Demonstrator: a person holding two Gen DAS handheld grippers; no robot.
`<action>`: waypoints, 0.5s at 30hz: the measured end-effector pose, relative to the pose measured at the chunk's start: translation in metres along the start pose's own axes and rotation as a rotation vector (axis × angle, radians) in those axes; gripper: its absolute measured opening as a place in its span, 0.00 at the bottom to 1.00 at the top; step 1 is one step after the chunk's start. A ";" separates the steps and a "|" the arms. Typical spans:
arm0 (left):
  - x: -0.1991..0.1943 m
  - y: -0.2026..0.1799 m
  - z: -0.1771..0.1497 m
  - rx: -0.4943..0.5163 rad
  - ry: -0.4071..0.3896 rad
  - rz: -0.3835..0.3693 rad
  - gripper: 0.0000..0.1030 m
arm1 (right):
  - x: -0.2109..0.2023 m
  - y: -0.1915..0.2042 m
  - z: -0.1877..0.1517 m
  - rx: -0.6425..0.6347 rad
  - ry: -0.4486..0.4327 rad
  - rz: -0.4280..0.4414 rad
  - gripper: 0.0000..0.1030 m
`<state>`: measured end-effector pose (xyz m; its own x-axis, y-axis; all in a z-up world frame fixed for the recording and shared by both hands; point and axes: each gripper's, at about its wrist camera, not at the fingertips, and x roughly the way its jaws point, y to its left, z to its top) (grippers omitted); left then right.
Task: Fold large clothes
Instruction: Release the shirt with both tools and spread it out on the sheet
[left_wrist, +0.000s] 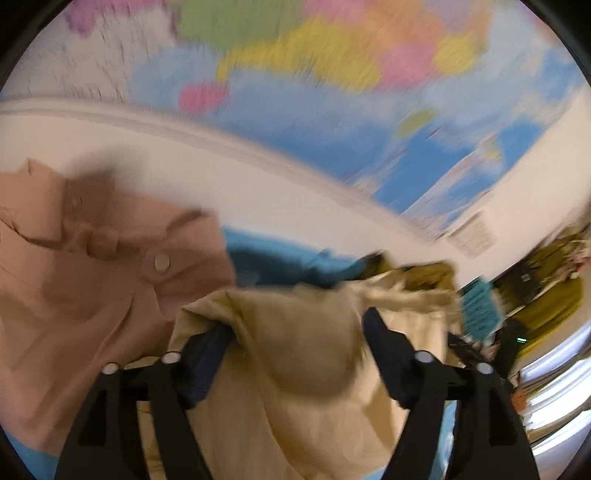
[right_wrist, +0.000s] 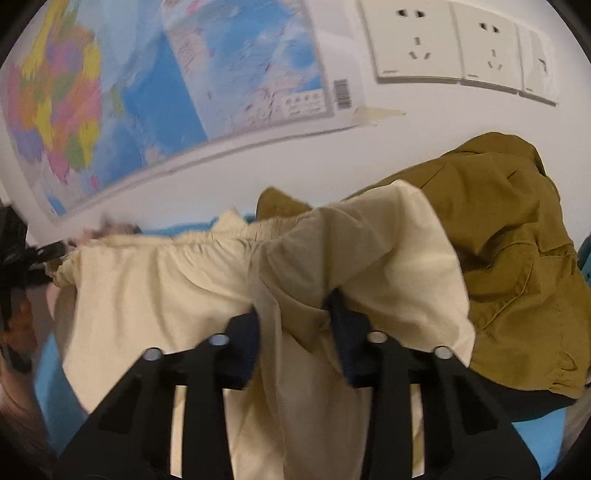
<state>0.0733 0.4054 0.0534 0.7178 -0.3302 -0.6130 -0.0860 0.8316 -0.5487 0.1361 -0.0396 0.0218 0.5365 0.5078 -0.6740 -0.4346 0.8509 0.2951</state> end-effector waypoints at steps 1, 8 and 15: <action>-0.013 -0.003 -0.003 0.020 -0.042 -0.018 0.78 | -0.003 -0.003 0.002 0.011 -0.005 0.013 0.24; -0.007 -0.051 -0.046 0.315 -0.023 0.074 0.81 | -0.013 -0.021 0.018 0.079 -0.054 0.034 0.17; 0.072 -0.048 -0.069 0.373 0.113 0.272 0.70 | 0.008 -0.017 0.020 0.063 0.005 -0.011 0.40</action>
<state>0.0816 0.3107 -0.0035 0.6221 -0.1080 -0.7754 0.0088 0.9913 -0.1310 0.1624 -0.0469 0.0247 0.5376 0.4979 -0.6805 -0.3819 0.8633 0.3299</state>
